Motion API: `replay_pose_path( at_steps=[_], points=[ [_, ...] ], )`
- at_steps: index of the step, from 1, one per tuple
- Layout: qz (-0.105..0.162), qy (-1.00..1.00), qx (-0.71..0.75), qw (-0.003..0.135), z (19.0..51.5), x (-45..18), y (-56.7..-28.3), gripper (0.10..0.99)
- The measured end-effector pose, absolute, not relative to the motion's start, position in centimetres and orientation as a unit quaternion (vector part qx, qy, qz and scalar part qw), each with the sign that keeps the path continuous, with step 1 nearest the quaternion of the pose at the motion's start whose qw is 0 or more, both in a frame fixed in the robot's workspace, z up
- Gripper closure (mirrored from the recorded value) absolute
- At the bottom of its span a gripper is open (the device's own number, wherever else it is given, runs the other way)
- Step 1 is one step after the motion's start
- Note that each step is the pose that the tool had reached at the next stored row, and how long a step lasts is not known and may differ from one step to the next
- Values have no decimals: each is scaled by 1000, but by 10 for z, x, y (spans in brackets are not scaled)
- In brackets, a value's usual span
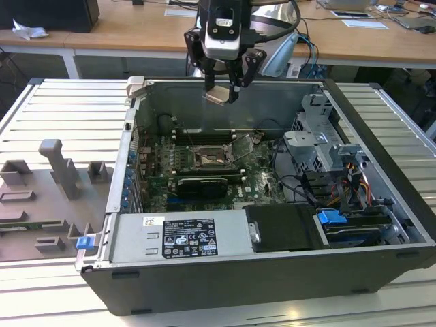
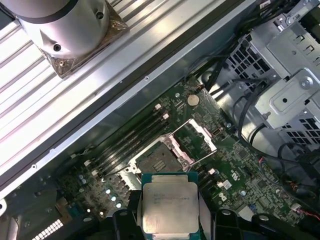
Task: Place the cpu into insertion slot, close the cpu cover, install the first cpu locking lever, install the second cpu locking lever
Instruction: 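Place the cpu into insertion slot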
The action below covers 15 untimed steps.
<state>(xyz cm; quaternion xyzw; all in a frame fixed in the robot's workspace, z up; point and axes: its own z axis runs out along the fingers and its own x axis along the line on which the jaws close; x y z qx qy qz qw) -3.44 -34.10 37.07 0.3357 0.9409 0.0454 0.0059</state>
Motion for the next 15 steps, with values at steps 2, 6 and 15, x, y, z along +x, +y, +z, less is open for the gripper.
replay_pose_path(
  at_steps=[2,6,15],
  points=[
    [45,938,343,6,371,-34,-341,545],
    [45,933,358,7,370,-34,-341,545],
    [45,930,364,7,366,-34,-341,545]
  ],
)
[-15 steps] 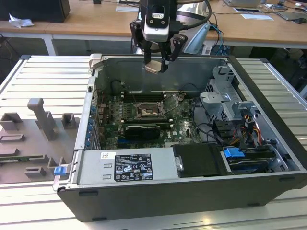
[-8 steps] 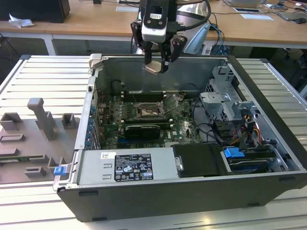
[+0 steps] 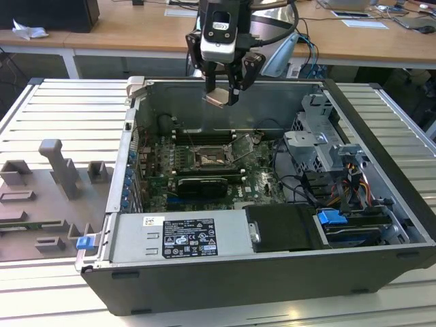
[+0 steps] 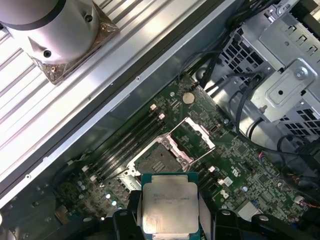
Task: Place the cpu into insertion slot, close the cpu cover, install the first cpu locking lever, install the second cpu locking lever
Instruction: 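Place the cpu into insertion slot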
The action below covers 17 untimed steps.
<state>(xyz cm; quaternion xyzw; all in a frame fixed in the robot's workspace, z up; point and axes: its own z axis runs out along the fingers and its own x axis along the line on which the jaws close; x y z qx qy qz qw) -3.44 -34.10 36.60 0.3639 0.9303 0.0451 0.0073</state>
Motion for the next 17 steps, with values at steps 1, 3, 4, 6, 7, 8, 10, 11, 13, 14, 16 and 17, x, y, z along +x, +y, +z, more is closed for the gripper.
replay_pose_path(
  at_steps=[1,3,4,6,7,8,10,11,13,14,16,17],
  points=[
    [45,930,366,7,366,-34,-341,545],
    [45,928,370,8,366,-34,-341,545],
    [45,927,373,8,366,-34,-341,545],
    [45,925,378,8,366,-34,-341,545],
    [45,922,384,8,366,-34,-341,545],
    [45,920,389,9,366,-34,-341,545],
    [45,912,408,9,366,-34,-341,545],
    [45,909,414,10,366,-34,-341,545],
    [44,902,429,10,365,-34,-341,545],
    [44,896,443,11,365,-34,-341,545],
    [44,887,459,12,365,-34,-341,545],
    [44,884,466,12,365,-34,-341,545]
  ],
)
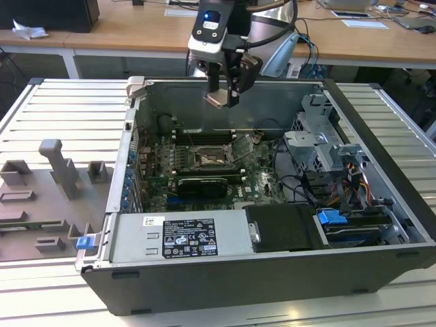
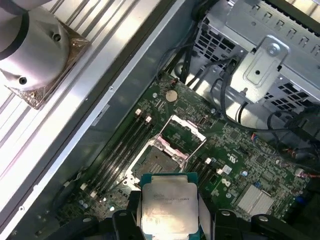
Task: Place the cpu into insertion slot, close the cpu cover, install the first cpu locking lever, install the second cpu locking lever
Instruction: 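Place the cpu into insertion slot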
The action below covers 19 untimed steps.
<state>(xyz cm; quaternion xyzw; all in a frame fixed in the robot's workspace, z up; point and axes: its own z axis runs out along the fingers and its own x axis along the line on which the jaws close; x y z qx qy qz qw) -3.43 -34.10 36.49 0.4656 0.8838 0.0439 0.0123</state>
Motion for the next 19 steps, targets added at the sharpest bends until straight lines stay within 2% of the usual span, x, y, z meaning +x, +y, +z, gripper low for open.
replay_pose_path(
  at_steps=[19],
  points=[
    [43,850,525,15,357,-34,-341,545]
  ],
)
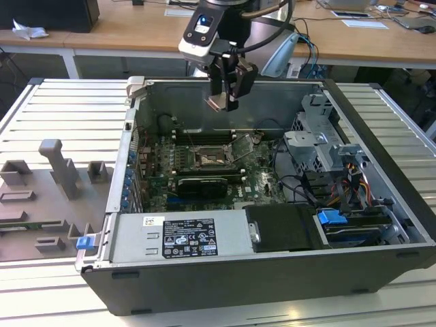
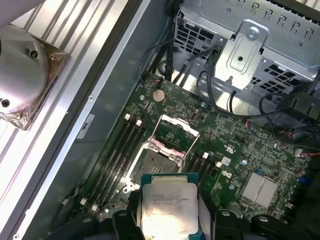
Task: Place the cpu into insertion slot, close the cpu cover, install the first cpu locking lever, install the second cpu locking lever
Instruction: 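Place the cpu into insertion slot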
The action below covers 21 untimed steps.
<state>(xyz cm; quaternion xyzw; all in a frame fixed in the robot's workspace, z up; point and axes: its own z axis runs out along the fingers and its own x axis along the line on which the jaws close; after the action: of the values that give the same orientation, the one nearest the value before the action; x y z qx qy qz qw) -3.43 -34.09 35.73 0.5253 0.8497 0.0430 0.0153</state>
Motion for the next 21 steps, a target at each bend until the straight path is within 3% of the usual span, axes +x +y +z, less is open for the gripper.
replay_pose_path(
  at_steps=[21],
  points=[
    [40,744,666,23,339,-34,-341,545]
  ],
)
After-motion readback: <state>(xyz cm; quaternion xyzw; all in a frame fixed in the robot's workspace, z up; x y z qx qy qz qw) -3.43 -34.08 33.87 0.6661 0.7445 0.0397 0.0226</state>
